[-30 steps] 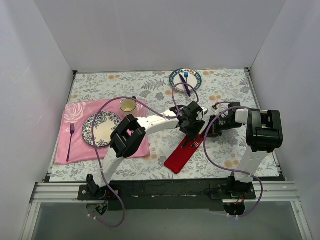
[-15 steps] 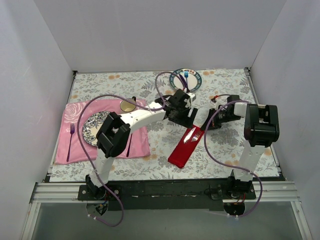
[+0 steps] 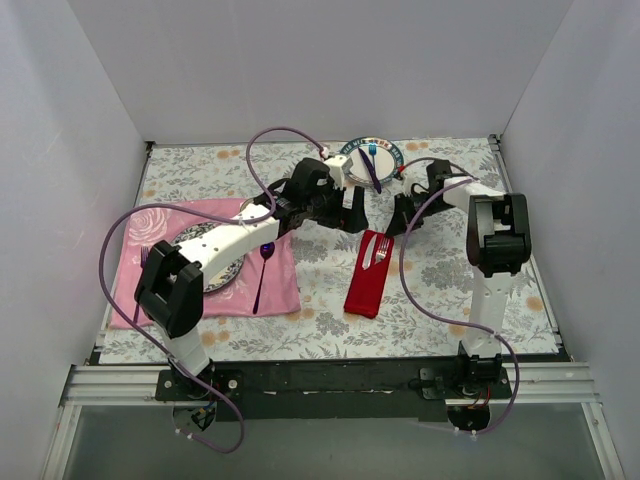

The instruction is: Fold the napkin into a case and place the utensils inside

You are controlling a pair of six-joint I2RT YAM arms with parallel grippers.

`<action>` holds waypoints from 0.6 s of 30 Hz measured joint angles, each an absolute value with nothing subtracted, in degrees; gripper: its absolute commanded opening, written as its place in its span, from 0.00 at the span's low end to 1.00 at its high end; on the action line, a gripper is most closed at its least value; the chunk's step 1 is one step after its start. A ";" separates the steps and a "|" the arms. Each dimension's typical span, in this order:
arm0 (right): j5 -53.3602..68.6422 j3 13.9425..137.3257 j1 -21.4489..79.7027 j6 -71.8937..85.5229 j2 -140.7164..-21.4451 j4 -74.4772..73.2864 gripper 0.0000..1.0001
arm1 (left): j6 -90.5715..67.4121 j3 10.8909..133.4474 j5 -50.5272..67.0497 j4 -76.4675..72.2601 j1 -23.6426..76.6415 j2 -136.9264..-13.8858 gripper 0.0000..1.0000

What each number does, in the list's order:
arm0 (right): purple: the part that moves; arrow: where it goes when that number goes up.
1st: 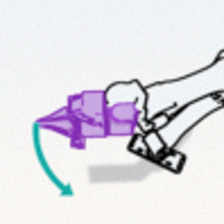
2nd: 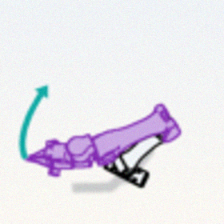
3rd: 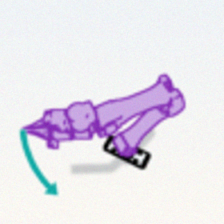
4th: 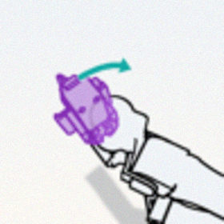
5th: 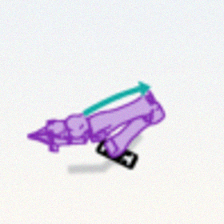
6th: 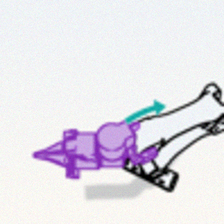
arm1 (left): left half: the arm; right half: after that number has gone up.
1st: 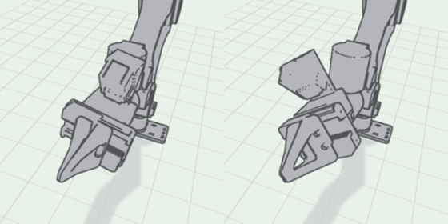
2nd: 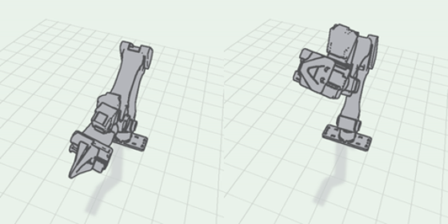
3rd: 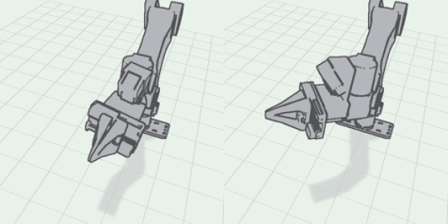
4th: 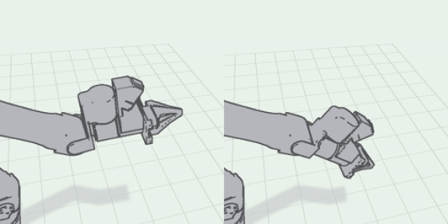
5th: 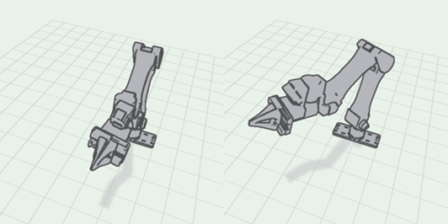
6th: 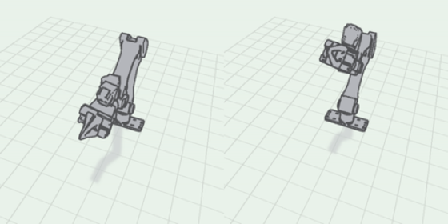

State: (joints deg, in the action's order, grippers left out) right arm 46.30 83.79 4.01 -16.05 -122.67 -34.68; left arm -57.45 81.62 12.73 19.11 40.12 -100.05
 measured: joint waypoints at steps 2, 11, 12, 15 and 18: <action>45.12 86.37 5.80 -17.78 -123.61 -35.75 0.01 | -57.47 81.21 12.93 18.50 39.75 -99.44 0.98; 42.26 95.88 9.34 -20.88 -127.59 -38.68 0.34 | -56.86 81.21 12.86 18.79 34.35 -99.33 0.98; 41.93 96.44 9.34 -21.12 -127.66 -39.13 0.47 | -56.66 81.34 12.86 19.18 33.78 -99.31 0.98; 41.23 98.65 9.34 -21.67 -127.63 -40.95 0.76 | -55.68 83.40 13.13 22.35 32.38 -99.35 0.98; 40.45 101.12 9.34 -23.44 -126.78 -43.18 0.87 | -54.39 88.86 14.02 26.50 30.96 -100.03 0.98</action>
State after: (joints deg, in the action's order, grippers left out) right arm 40.45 101.12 9.34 -23.44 -126.78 -43.18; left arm -54.39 88.86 14.02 26.50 30.96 -100.03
